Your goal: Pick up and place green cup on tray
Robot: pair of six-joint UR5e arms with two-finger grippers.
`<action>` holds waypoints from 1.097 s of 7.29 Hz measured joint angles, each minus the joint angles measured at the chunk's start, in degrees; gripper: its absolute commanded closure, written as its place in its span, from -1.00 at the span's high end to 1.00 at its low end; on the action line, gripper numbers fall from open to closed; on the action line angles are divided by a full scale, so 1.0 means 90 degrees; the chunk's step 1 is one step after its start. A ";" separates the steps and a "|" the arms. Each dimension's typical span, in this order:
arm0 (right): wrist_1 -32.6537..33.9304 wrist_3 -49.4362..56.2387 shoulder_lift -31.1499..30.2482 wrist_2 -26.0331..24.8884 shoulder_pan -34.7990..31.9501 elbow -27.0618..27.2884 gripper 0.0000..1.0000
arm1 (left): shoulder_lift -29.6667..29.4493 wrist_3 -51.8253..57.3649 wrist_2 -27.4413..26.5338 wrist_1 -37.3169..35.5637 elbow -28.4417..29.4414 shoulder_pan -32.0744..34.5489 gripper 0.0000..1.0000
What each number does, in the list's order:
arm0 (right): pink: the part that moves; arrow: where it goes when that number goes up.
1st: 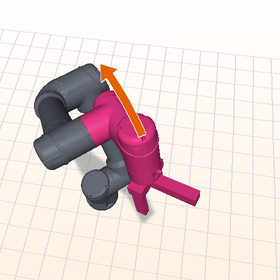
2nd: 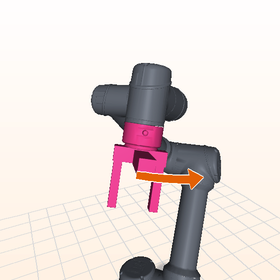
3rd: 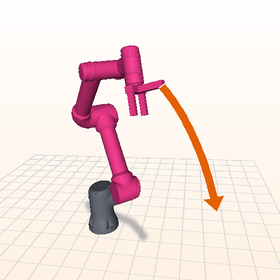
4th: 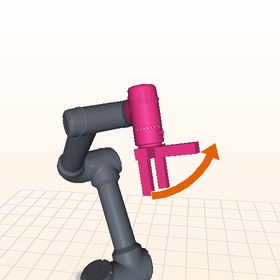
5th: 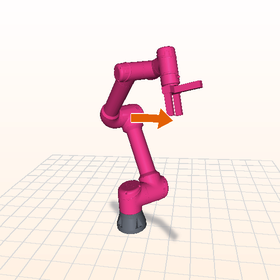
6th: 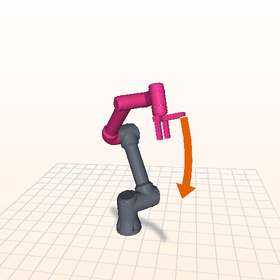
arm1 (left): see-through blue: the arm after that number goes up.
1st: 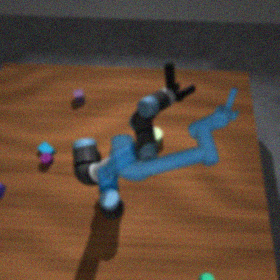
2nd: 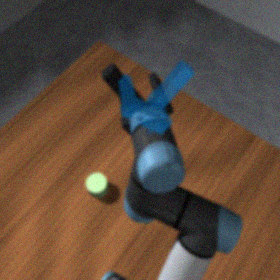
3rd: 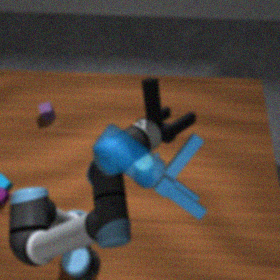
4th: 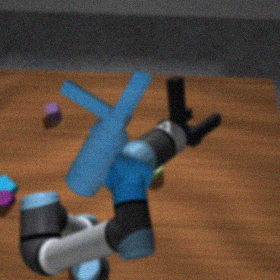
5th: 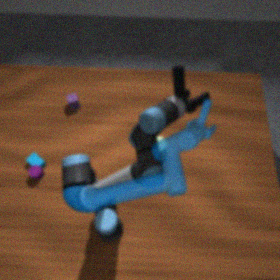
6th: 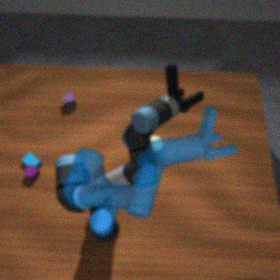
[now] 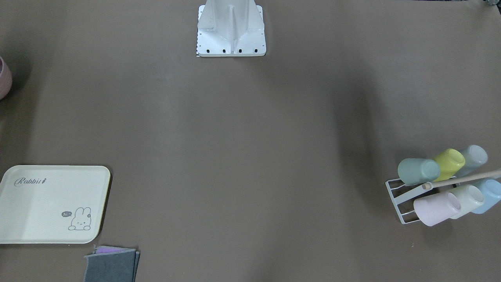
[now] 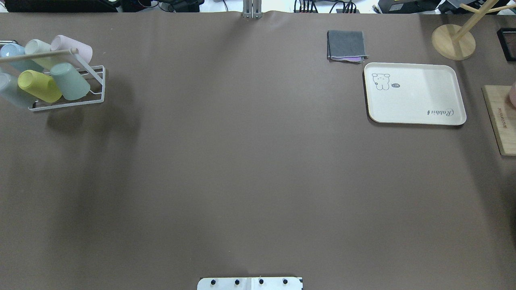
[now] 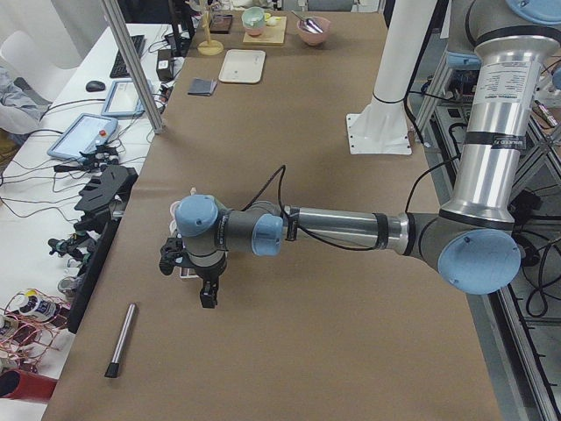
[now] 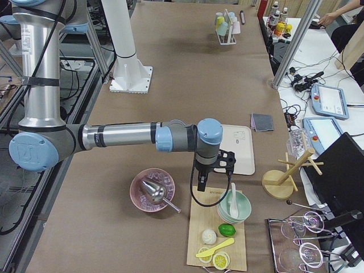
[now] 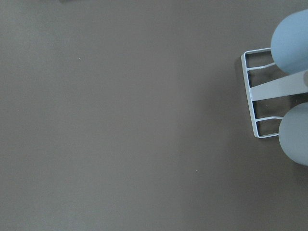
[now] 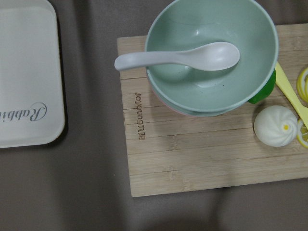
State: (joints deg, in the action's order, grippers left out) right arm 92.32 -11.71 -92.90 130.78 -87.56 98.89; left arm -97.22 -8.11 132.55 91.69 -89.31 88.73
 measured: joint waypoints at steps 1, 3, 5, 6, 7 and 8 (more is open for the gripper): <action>-0.0001 0.0000 0.0000 0.0000 0.0001 -0.0005 1.00 | -0.0040 -0.0354 0.0013 -0.0007 -0.0225 -0.0024 0.96; -0.0002 -0.0014 0.0000 0.0000 0.0003 -0.0008 1.00 | -0.0193 -0.0684 0.0040 -0.0011 -0.0439 -0.0109 0.96; 0.0003 -0.0023 0.0006 0.0000 0.0006 -0.0005 1.00 | -0.0246 -0.0720 0.0042 -0.0018 -0.0588 -0.0172 0.96; 0.0003 -0.0028 0.0008 0.0002 0.0009 -0.0012 1.00 | -0.0249 -0.0720 0.0034 -0.0031 -0.0660 -0.0204 0.96; 0.0007 -0.0030 0.0011 0.0020 0.0050 -0.0026 1.00 | -0.0246 -0.0722 0.0035 -0.0042 -0.0757 -0.0294 0.96; 0.0007 -0.0029 0.0027 0.0089 0.0133 -0.0040 1.00 | -0.0229 -0.0726 0.0037 -0.0062 -0.0941 -0.0469 0.96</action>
State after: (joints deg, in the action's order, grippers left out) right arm 92.39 -11.98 -92.65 131.58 -86.37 98.53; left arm -99.28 -14.65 132.88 91.13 -97.78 84.51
